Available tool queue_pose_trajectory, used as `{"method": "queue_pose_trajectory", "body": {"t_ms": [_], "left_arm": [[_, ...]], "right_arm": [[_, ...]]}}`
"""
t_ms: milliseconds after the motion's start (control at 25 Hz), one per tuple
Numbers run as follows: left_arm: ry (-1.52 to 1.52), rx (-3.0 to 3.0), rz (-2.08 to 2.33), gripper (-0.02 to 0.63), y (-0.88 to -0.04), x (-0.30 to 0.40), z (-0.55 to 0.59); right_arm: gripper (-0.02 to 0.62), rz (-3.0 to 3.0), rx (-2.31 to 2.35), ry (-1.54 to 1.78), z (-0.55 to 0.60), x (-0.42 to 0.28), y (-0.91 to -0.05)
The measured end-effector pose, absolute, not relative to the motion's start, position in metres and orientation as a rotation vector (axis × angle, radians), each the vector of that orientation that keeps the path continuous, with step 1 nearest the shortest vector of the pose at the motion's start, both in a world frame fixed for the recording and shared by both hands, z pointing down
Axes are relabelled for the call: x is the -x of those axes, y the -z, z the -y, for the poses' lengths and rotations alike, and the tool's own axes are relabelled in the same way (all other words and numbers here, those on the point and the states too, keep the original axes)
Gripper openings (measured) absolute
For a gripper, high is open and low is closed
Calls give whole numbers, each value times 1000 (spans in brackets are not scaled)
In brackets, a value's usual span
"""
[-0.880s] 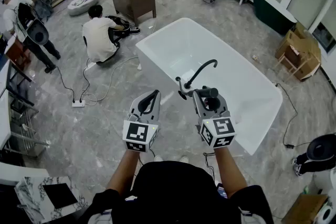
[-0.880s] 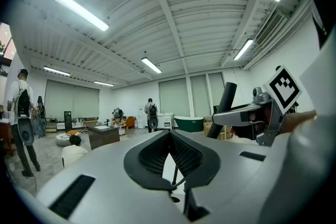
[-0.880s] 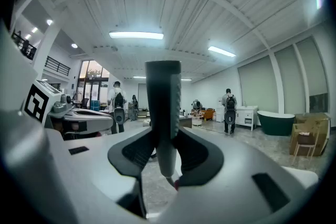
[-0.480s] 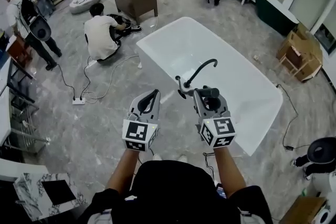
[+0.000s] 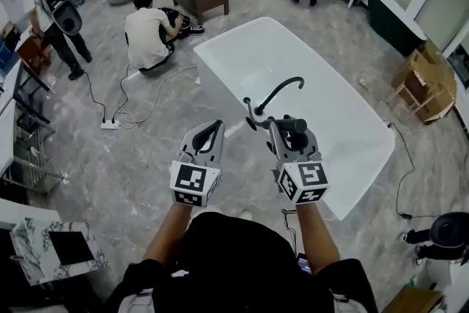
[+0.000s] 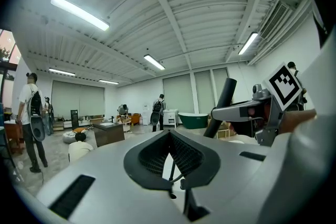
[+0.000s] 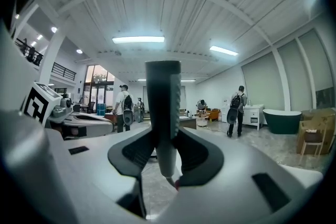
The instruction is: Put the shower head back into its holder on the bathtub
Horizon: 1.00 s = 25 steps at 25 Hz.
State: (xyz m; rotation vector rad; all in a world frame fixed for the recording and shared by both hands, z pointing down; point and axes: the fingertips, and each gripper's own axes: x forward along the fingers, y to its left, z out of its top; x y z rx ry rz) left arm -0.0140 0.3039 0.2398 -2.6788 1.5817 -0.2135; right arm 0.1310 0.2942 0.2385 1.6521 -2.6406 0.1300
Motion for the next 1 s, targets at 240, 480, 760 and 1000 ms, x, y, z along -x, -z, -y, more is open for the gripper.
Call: {"method": "queue_pose_trajectory", "body": {"t_ms": [240, 480, 760, 1000], "left_arm": [[263, 2648, -1597, 14, -249, 5, -310], [263, 2631, -1618, 14, -252, -2, -305], [271, 2630, -1603, 14, -255, -2, -289], [257, 2644, -1608, 14, -257, 6, -256]], "right_arm": [[137, 2675, -1632, -136, -292, -139, -241], [137, 2697, -1622, -131, -284, -147, -242], [137, 2704, -1621, -118, -268, -146, -241], [137, 2700, -1617, -107, -237, -138, -241]]}}
